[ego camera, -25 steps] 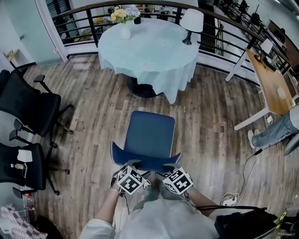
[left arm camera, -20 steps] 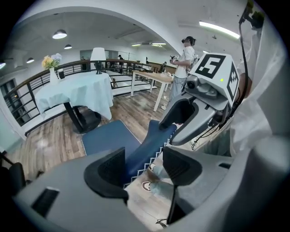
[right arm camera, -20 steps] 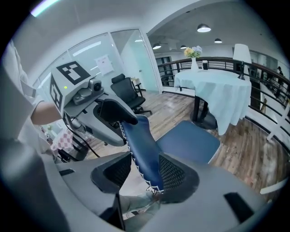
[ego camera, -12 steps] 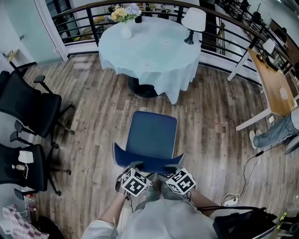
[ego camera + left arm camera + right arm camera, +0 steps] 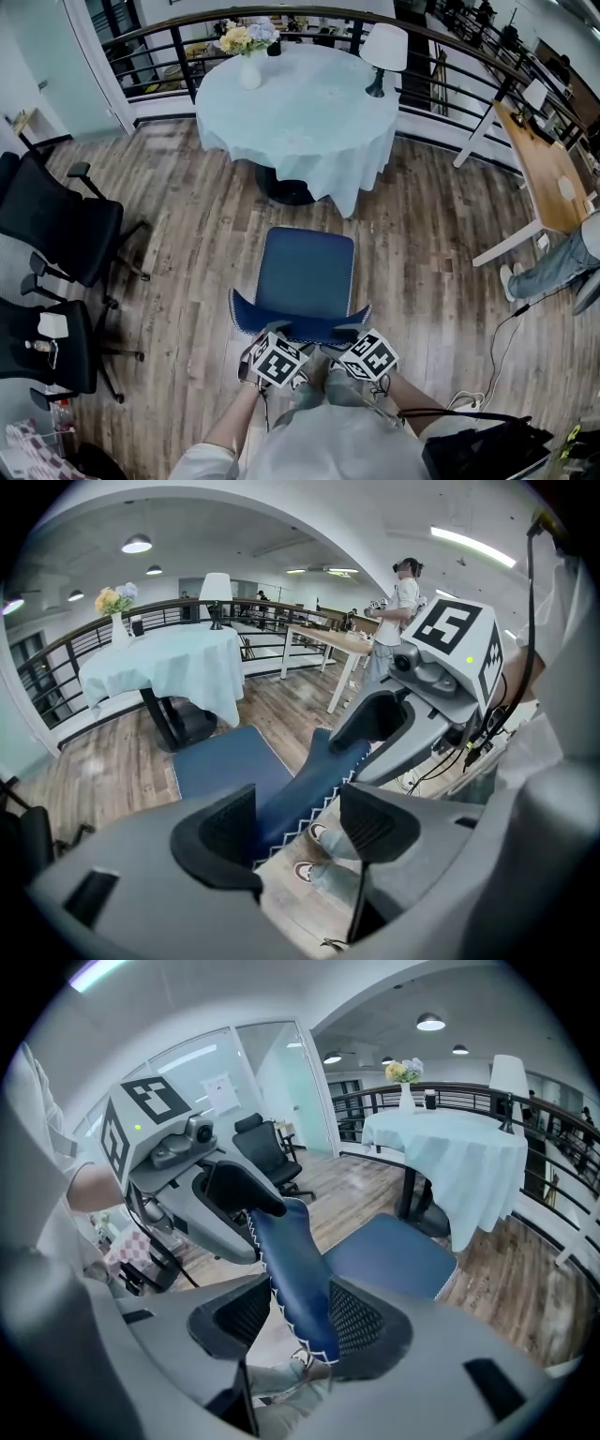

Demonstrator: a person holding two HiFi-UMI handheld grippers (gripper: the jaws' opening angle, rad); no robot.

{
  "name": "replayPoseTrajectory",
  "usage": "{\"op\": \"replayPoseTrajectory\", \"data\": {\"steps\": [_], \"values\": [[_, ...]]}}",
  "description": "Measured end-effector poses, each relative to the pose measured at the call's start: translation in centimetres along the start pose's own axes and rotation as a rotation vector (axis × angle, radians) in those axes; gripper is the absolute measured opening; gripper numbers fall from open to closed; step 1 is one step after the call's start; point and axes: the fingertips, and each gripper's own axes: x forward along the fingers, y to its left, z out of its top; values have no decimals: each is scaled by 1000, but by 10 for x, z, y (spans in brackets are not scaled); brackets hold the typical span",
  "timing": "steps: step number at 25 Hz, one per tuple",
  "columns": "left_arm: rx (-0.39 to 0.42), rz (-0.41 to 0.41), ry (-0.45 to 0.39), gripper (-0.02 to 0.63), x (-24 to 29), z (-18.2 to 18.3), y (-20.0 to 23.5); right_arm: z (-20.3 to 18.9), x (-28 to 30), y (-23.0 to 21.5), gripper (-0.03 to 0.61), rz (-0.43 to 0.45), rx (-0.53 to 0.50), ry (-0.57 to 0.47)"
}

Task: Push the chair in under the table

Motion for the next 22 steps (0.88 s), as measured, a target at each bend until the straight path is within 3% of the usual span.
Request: {"op": "replayPoseTrajectory", "data": {"steps": [22], "values": [[-40, 60, -39, 284, 30, 56, 33, 29, -5, -68, 198, 10, -69, -16]]}}
